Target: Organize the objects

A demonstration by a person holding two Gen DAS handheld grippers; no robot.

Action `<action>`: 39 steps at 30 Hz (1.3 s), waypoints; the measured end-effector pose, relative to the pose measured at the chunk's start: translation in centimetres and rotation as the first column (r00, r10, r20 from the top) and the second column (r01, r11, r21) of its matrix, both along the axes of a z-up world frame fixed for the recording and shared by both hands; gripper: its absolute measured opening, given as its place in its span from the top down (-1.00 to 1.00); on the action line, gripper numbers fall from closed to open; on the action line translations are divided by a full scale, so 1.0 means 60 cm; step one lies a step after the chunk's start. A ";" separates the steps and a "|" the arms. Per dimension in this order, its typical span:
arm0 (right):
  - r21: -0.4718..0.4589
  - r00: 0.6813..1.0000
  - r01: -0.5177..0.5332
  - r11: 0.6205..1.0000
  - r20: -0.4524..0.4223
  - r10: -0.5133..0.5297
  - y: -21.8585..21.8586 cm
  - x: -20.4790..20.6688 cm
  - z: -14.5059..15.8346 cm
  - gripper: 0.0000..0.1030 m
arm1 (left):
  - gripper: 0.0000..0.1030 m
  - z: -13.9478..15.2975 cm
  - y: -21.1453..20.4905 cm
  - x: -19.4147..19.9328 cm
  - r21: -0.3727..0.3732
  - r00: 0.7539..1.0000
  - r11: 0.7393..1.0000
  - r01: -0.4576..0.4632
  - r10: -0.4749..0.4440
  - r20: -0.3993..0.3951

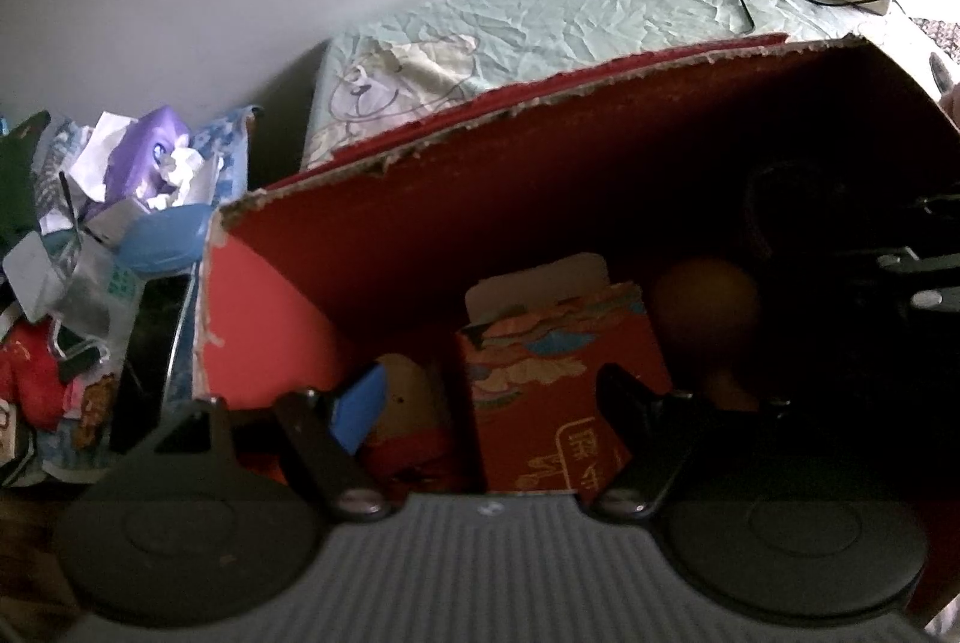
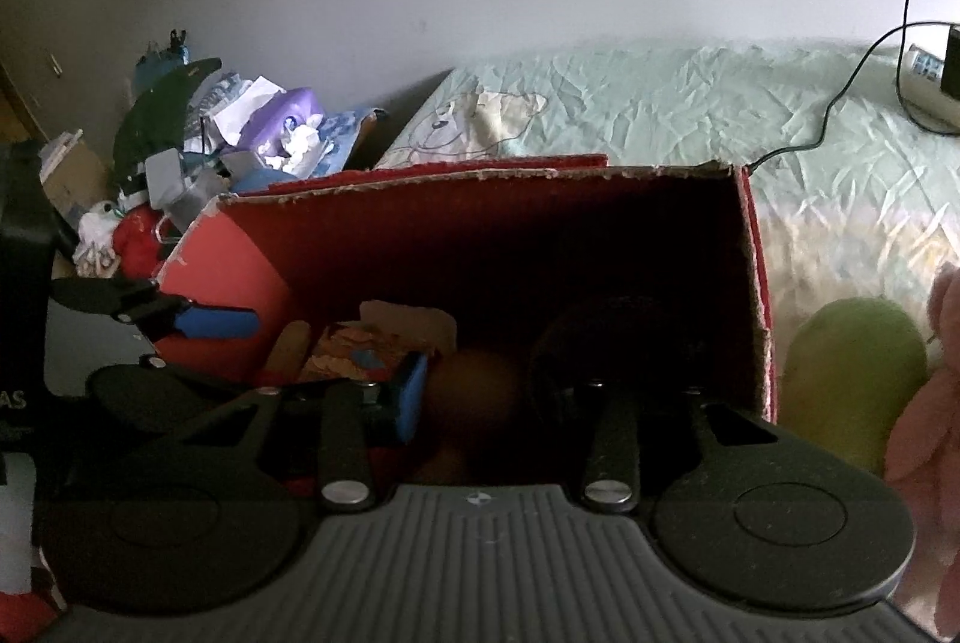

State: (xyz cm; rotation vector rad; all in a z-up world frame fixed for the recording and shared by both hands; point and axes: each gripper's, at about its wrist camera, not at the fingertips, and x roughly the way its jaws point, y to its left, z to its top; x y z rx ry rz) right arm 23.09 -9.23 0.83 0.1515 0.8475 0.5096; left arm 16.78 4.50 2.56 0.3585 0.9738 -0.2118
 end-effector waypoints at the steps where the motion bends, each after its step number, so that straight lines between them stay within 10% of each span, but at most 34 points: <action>1: 0.013 1.000 -0.005 1.000 -0.009 0.005 -0.002 0.003 -0.001 0.30 | -0.56 0.000 0.000 0.000 0.003 1.000 1.000 -0.001 0.001 0.000; 39: 0.075 0.987 -0.127 0.989 -0.092 0.134 -0.003 0.026 -0.013 0.30 | -0.48 -0.015 -0.017 0.005 0.122 0.999 0.991 -0.052 0.052 0.003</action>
